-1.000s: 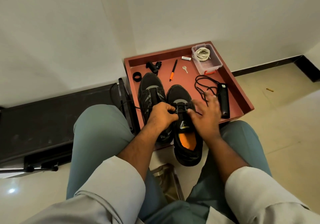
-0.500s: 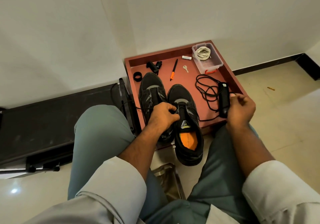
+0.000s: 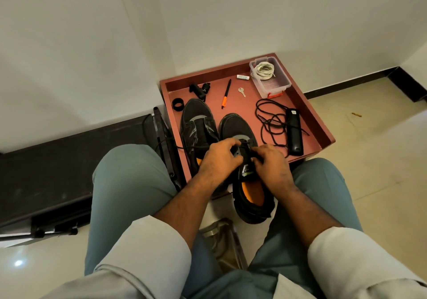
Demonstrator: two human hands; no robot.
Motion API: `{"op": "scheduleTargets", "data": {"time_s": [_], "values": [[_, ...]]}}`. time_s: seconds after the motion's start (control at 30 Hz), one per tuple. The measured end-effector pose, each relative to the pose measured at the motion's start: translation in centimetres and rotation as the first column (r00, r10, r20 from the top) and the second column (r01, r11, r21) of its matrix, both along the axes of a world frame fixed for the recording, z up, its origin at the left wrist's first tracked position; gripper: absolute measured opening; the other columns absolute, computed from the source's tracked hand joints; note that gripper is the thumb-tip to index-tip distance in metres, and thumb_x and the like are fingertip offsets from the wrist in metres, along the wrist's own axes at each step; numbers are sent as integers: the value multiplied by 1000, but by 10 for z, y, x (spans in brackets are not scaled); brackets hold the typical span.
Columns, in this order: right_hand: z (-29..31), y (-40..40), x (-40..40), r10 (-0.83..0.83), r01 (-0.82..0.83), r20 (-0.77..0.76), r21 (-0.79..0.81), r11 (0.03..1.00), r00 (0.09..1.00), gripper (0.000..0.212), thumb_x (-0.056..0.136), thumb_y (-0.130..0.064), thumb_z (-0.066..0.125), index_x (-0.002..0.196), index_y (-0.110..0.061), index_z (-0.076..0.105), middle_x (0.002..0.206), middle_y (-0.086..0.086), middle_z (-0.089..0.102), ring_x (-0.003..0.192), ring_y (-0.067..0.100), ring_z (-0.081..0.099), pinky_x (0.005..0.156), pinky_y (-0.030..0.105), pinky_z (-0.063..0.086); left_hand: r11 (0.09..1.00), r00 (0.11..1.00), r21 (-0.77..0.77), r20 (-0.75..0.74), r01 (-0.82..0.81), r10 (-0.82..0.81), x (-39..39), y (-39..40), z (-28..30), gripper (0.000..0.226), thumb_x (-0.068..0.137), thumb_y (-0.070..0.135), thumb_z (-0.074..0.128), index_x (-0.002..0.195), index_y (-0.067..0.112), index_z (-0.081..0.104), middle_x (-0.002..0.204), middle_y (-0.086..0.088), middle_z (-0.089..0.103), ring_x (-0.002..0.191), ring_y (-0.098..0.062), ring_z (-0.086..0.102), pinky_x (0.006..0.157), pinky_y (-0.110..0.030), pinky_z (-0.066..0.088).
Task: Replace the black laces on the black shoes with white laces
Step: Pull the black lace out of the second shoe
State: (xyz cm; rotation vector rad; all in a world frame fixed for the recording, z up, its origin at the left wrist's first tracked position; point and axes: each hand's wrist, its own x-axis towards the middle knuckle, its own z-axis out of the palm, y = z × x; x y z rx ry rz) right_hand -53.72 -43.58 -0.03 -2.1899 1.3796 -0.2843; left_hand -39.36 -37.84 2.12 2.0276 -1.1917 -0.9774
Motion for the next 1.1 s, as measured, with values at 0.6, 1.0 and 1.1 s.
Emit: {"op": "scheduleTargets", "data": {"time_s": [0.6, 1.0, 1.1], "values": [[-9, 5, -2, 23, -24, -45, -20, 1000, 999, 28, 91, -23, 60, 119, -17, 64, 109, 1, 61, 103, 20, 55, 87, 31, 45, 976, 757, 95, 618, 195, -211, -10, -26, -13, 20, 98, 21, 49, 115, 20, 59, 117, -4, 57, 110, -24, 51, 90, -40, 39], [-11, 5, 6, 66, -80, -158, -85, 993, 985, 26, 96, -18, 49, 114, -11, 67, 102, 7, 59, 96, 26, 56, 78, 37, 49, 996, 929, 52, 359, 77, -91, -4, -27, 2, 15, 98, 15, 45, 97, 22, 58, 102, 2, 66, 99, -21, 57, 85, -36, 23], [-11, 5, 5, 69, -85, -163, -97, 992, 984, 25, 96, -16, 49, 113, -10, 66, 102, 8, 60, 95, 27, 56, 78, 37, 49, 982, 960, 164, 248, 93, -132, 1, -33, 4, 17, 99, 22, 45, 90, 27, 59, 96, 4, 66, 96, -17, 55, 89, -37, 22]]}}
